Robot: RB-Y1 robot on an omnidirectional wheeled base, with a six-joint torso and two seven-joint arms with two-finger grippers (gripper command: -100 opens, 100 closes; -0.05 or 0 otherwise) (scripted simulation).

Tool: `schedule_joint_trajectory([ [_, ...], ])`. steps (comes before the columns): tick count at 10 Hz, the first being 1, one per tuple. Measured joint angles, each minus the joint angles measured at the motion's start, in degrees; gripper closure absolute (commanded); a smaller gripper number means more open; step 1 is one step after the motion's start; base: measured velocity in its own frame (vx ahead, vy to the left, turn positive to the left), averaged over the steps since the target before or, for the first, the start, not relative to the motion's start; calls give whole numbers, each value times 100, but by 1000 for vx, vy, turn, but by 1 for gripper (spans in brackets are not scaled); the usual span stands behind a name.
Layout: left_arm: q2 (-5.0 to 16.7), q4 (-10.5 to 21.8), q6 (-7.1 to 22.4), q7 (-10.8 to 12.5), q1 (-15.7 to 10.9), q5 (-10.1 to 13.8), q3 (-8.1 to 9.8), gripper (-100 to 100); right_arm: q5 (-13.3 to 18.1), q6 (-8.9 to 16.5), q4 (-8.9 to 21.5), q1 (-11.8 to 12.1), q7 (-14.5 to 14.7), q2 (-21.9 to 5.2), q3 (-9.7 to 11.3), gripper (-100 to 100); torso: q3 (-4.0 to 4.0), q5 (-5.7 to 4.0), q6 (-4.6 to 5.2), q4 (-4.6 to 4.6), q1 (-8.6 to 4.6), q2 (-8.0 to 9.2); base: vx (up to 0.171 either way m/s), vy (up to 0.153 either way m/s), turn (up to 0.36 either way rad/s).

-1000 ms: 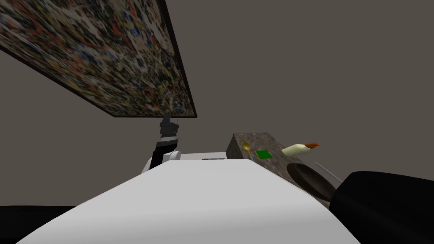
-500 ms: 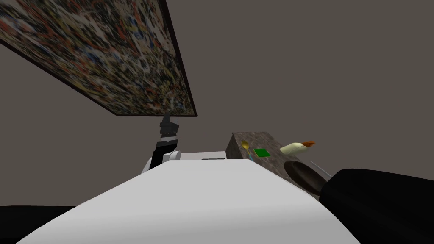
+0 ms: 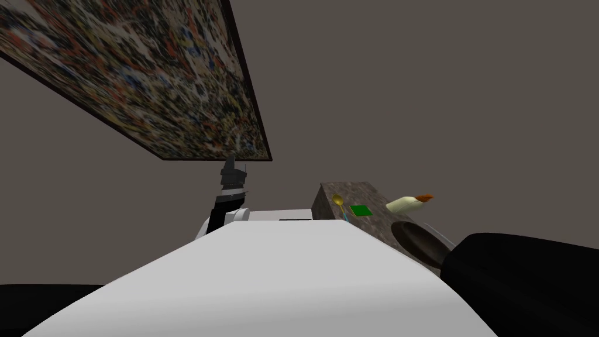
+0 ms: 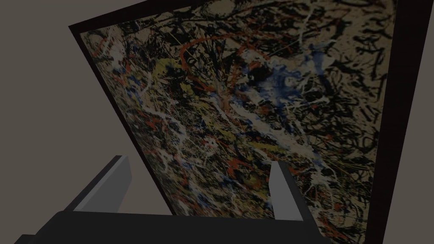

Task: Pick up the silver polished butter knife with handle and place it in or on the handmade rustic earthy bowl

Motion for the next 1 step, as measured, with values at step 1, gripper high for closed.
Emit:
schedule_joint_trajectory([
  [1,0,0,0,0,0,0,0,0,0,0,0,0,0,0,0,0,0,0,0,0,0,0,0,0,0],
])
